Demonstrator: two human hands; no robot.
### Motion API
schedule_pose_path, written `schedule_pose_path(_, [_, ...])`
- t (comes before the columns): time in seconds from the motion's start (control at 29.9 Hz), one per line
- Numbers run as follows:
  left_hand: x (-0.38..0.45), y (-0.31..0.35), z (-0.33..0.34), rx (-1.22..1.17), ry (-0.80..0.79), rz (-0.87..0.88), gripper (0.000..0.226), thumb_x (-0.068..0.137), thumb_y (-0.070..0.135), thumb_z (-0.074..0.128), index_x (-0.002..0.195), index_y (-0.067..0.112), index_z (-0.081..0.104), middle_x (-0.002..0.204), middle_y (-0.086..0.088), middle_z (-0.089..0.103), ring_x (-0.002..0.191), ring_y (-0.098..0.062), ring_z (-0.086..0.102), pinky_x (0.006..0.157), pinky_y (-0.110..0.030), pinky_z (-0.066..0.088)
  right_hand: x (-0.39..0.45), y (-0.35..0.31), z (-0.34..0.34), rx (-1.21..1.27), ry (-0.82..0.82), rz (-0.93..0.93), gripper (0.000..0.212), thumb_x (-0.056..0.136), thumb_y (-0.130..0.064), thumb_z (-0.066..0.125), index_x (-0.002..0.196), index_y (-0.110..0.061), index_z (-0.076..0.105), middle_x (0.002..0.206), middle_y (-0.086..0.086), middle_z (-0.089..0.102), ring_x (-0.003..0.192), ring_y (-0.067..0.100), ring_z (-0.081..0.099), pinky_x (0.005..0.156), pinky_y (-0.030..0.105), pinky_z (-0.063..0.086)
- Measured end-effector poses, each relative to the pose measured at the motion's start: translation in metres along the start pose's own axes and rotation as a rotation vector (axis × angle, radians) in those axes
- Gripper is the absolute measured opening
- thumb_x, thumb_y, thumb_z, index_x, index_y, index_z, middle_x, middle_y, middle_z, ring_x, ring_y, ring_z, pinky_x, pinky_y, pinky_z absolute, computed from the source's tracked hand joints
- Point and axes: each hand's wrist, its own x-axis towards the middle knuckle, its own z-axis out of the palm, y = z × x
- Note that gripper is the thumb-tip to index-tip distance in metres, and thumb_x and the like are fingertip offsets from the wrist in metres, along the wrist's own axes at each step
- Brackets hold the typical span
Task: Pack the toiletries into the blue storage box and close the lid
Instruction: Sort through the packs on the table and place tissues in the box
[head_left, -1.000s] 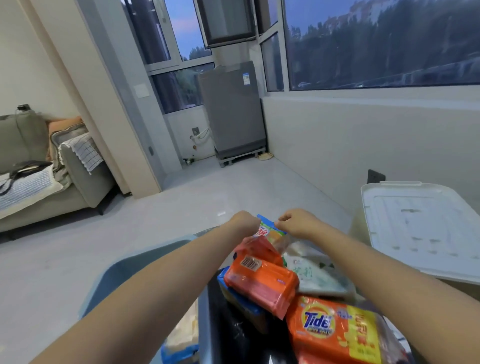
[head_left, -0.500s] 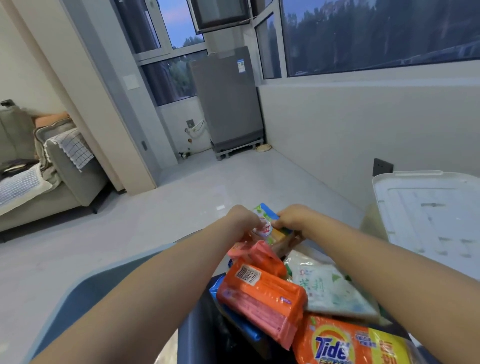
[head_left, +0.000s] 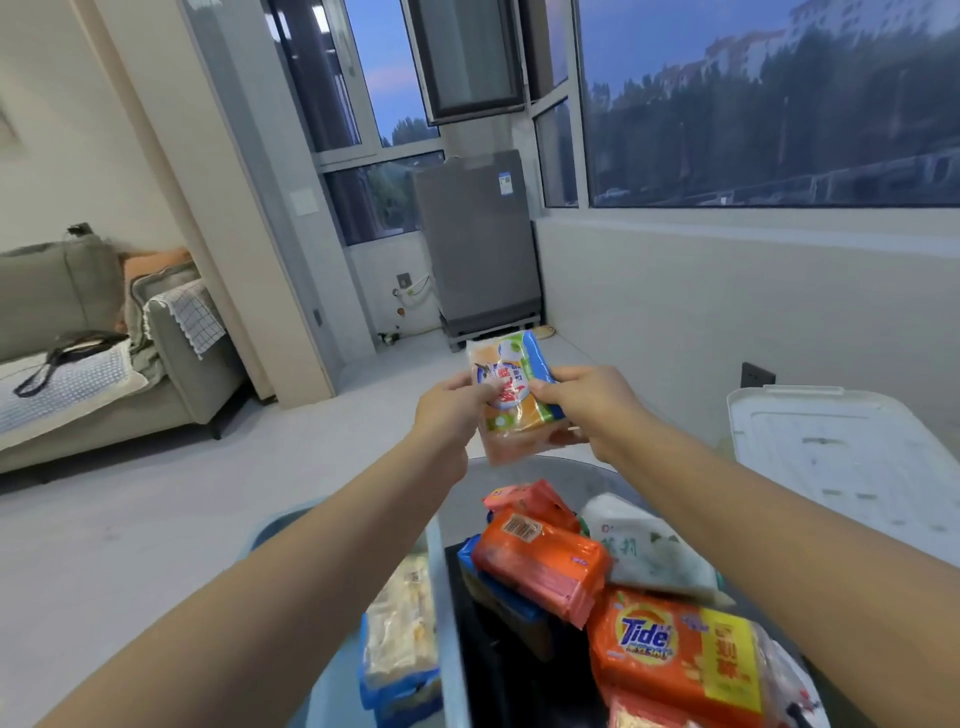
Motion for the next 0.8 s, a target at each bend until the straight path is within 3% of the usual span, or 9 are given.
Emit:
schedule_pose_path(0.03, [-0.013, 0.005, -0.009, -0.016, -0.027, 0.014, 0.011, 0.088, 0.016, 0.062, 0.093, 0.023, 0.069, 0.082, 0.003, 0.075, 0.07, -0.013, 0.071, 0.067, -0.029, 0.056, -0.011, -0.005, 0.005, 0.049, -0.018, 0.005, 0.032, 0.085, -0.017, 0.065, 0.117, -0.014, 0.065, 0.1, 0.012, 0.072, 0.083, 0.024, 0.07, 0.072, 0.041, 0.059])
schedule_pose_path(0.1, [-0.039, 0.015, -0.028, -0.05, -0.103, 0.037, 0.013, 0.089, 0.021, 0.059, 0.095, 0.027, 0.069, 0.07, 0.008, 0.076, 0.058, -0.01, 0.072, 0.054, -0.022, 0.055, -0.033, -0.013, 0.016, 0.123, -0.06, 0.006, 0.029, 0.086, -0.016, 0.064, 0.114, -0.012, 0.067, 0.099, 0.013, 0.073, 0.081, 0.024, 0.07, 0.07, 0.041, 0.059])
schedule_pose_path(0.17, [-0.062, 0.022, -0.048, -0.081, -0.161, 0.065, 0.014, 0.09, 0.023, 0.059, 0.092, 0.03, 0.071, 0.071, 0.007, 0.077, 0.058, -0.011, 0.072, 0.046, -0.02, 0.053, -0.051, -0.018, 0.027, 0.144, -0.095, -0.003, 0.027, 0.086, -0.017, 0.064, 0.111, -0.012, 0.068, 0.098, 0.012, 0.073, 0.08, 0.024, 0.07, 0.073, 0.04, 0.059])
schedule_pose_path(0.33, [-0.105, 0.02, -0.092, -0.023, -0.16, 0.099, 0.024, 0.091, 0.016, 0.053, 0.1, 0.034, 0.066, 0.077, 0.008, 0.076, 0.059, -0.008, 0.071, 0.042, -0.018, 0.049, -0.093, -0.018, 0.053, 0.091, -0.201, -0.006, 0.027, 0.083, -0.019, 0.068, 0.108, -0.01, 0.07, 0.096, 0.013, 0.073, 0.081, 0.026, 0.07, 0.074, 0.04, 0.059])
schedule_pose_path(0.47, [-0.126, 0.01, -0.123, 0.086, -0.125, 0.081, 0.014, 0.089, 0.029, 0.057, 0.099, 0.032, 0.067, 0.08, 0.006, 0.077, 0.062, -0.009, 0.072, 0.046, -0.02, 0.052, -0.119, -0.01, 0.066, -0.012, -0.329, 0.039, 0.019, 0.083, -0.021, 0.067, 0.098, -0.011, 0.07, 0.083, 0.005, 0.072, 0.064, 0.013, 0.065, 0.044, 0.019, 0.049])
schedule_pose_path(0.57, [-0.134, 0.0, -0.141, 0.132, -0.042, -0.035, 0.027, 0.086, 0.047, 0.057, 0.095, 0.023, 0.066, 0.061, 0.007, 0.074, 0.05, -0.007, 0.069, 0.045, -0.02, 0.051, -0.131, -0.003, 0.075, -0.099, -0.374, 0.08, 0.019, 0.084, -0.023, 0.067, 0.099, -0.011, 0.07, 0.084, 0.004, 0.07, 0.069, 0.013, 0.063, 0.047, 0.021, 0.048])
schedule_pose_path(0.63, [-0.139, -0.007, -0.15, 0.104, -0.004, -0.135, 0.036, 0.081, 0.052, 0.061, 0.085, 0.017, 0.067, 0.053, 0.004, 0.069, 0.045, -0.009, 0.064, 0.046, -0.021, 0.052, -0.137, 0.001, 0.079, -0.13, -0.393, 0.107, 0.026, 0.083, -0.029, 0.067, 0.099, -0.009, 0.07, 0.086, 0.005, 0.069, 0.072, 0.015, 0.061, 0.048, 0.022, 0.046])
schedule_pose_path(0.7, [-0.142, -0.015, -0.158, 0.031, 0.005, -0.183, 0.035, 0.08, 0.049, 0.064, 0.084, 0.014, 0.067, 0.063, 0.001, 0.069, 0.053, -0.011, 0.063, 0.054, -0.026, 0.053, -0.143, 0.003, 0.083, -0.145, -0.422, 0.135, 0.041, 0.078, -0.045, 0.068, 0.098, -0.009, 0.069, 0.084, 0.005, 0.069, 0.067, 0.014, 0.06, 0.043, 0.021, 0.043])
schedule_pose_path(0.8, [-0.145, -0.025, -0.166, 0.002, -0.001, -0.179, 0.029, 0.081, 0.041, 0.067, 0.087, 0.013, 0.067, 0.061, 0.003, 0.072, 0.055, -0.01, 0.068, 0.051, -0.025, 0.054, -0.151, 0.004, 0.088, -0.217, -0.476, 0.138, 0.074, 0.056, -0.073, 0.063, 0.098, -0.013, 0.069, 0.09, 0.006, 0.073, 0.071, 0.016, 0.065, 0.047, 0.022, 0.045])
